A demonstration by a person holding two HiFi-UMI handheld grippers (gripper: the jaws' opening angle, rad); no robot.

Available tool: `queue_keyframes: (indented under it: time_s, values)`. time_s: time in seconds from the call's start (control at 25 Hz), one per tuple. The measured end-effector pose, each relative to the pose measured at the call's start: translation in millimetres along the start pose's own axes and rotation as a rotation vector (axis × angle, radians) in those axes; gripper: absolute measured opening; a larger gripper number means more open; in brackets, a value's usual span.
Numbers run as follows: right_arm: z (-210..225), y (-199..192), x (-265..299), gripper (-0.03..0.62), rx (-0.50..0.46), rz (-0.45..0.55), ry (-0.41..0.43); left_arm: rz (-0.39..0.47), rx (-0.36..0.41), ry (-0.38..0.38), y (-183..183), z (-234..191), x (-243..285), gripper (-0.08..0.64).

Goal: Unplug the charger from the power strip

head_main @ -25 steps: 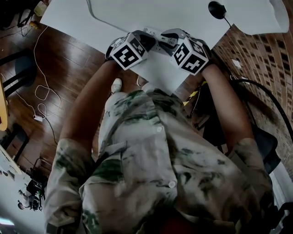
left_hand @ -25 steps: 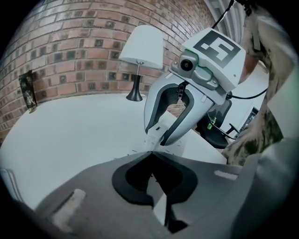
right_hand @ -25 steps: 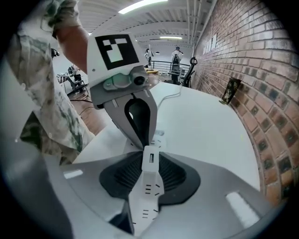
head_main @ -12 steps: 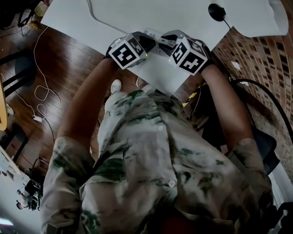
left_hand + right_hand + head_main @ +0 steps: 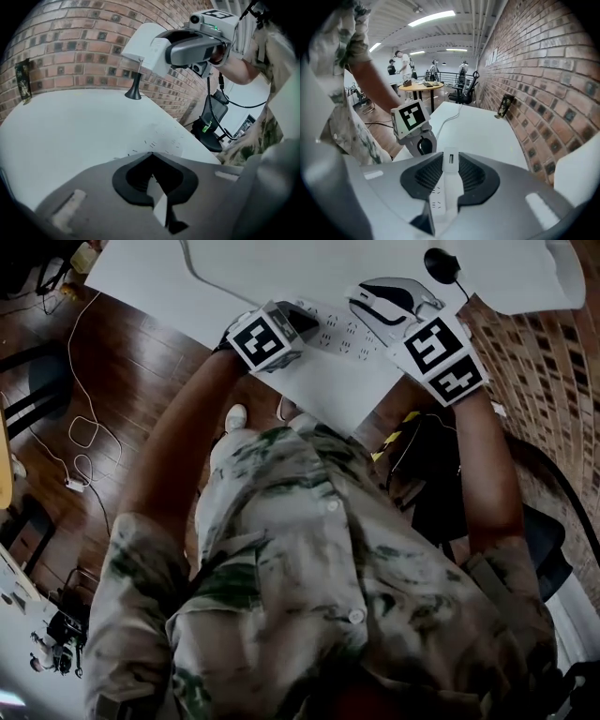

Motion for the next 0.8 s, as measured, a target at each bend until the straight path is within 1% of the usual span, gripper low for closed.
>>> queue_keyframes:
  time_s: [0.12, 0.16, 0.2, 0.32, 0.4, 0.52, 0.6, 0.72, 0.8]
  values:
    - [-20, -10, -21, 0.104, 0.111, 0.044, -0.056, -0.003, -0.015, -0.015, -3, 7, 3, 0.002]
    - [-28, -11, -28, 0.105, 0.138, 0.052, -0.082, 0.014, -0.015, -0.019, -3, 9, 0, 0.003]
    - [-36, -9, -33, 0.105, 0.153, 0.055, -0.115, 0.050, -0.011, -0.020, 0, 11, -7, 0.003]
    - [-66, 4, -54, 0.106, 0.200, 0.073, -0.215, 0.213, -0.007, -0.020, 13, 25, -49, 0.003]
    - [-93, 12, -69, 0.106, 0.234, 0.072, -0.273, 0.307, -0.017, -0.033, 9, 40, -82, 0.003]
    - [-142, 25, -90, 0.106, 0.291, 0.065, -0.361, 0.420, -0.040, -0.049, -11, 65, -132, 0.003]
    - [-176, 42, -103, 0.106, 0.307, 0.072, -0.426, 0.497, -0.047, -0.060, -24, 82, -168, 0.003]
    - [-233, 71, -117, 0.106, 0.336, 0.099, -0.501, 0.582, -0.025, -0.079, -46, 111, -213, 0.003]
    - [-266, 86, -120, 0.106, 0.352, 0.105, -0.521, 0.616, 0.008, -0.094, -65, 133, -238, 0.003]
Point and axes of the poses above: the fingertips, and each gripper's own axes: x forward along the fingers, z to its right, y out of its top, the point moved 5 cm from there along -x, backward along the fingers, and after that the axes turned 11 degrees about -x, right-handed, at the moved point
